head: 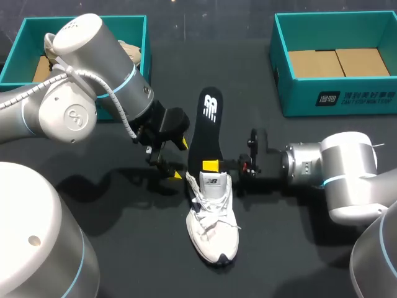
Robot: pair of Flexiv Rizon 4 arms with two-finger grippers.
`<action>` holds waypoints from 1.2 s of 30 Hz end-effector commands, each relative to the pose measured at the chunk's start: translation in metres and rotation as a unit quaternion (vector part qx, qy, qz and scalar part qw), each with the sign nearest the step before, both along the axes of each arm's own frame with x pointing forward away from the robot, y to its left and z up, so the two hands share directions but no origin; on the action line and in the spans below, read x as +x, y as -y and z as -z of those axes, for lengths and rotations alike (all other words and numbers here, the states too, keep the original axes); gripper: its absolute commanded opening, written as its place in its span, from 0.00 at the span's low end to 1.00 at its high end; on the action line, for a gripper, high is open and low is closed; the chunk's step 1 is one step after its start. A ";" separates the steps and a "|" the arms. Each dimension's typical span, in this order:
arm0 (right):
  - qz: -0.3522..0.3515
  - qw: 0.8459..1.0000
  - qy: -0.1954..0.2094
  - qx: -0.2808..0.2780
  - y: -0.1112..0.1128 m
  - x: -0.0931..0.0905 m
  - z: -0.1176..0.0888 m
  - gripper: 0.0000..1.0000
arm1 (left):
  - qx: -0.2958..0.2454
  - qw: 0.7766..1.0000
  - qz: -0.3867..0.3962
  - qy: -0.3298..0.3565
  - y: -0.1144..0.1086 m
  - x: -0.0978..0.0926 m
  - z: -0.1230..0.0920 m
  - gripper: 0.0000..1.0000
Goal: Take the shoe out of the shoebox, open the shoe tongue, remove and reinsert the insole, then place the shoe into the shoebox
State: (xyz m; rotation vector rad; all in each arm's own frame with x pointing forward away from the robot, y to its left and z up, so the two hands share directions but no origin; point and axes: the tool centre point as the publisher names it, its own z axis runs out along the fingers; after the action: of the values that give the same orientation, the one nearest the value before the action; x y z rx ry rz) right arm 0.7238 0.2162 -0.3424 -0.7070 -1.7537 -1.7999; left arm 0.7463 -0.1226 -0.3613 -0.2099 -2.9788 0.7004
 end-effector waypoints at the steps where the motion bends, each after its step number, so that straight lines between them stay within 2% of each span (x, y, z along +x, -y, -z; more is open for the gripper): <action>1: 0.002 1.000 0.002 -0.005 0.001 -0.007 0.005 0.00 | 0.000 1.000 0.000 0.000 0.001 0.000 0.001 1.00; 3: 0.001 1.000 0.004 -0.007 0.002 -0.005 0.003 0.00 | 0.000 1.000 0.000 0.000 0.001 0.000 0.001 1.00; 5: 0.001 1.000 0.007 -0.009 0.002 -0.003 0.001 0.13 | 0.000 1.000 0.000 0.000 0.001 0.000 0.001 1.00; 6: 0.000 1.000 0.009 -0.010 0.002 -0.002 0.000 0.17 | 0.000 1.000 0.000 0.000 0.001 0.000 0.001 1.00; 11: -0.006 1.000 0.020 -0.013 0.001 0.001 -0.006 0.26 | 0.000 1.000 0.000 0.000 0.001 0.000 0.001 1.00; 36: -0.022 0.997 0.063 -0.031 -0.003 0.004 -0.031 0.31 | 0.000 1.000 0.000 0.000 0.001 0.000 0.001 1.00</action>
State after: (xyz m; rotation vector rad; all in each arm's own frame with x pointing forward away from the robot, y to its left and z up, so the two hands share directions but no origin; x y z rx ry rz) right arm 0.7271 0.2198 -0.3164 -0.5849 -1.8882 -1.8129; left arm 0.7463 -0.1226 -0.3613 -0.2100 -2.9787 0.7004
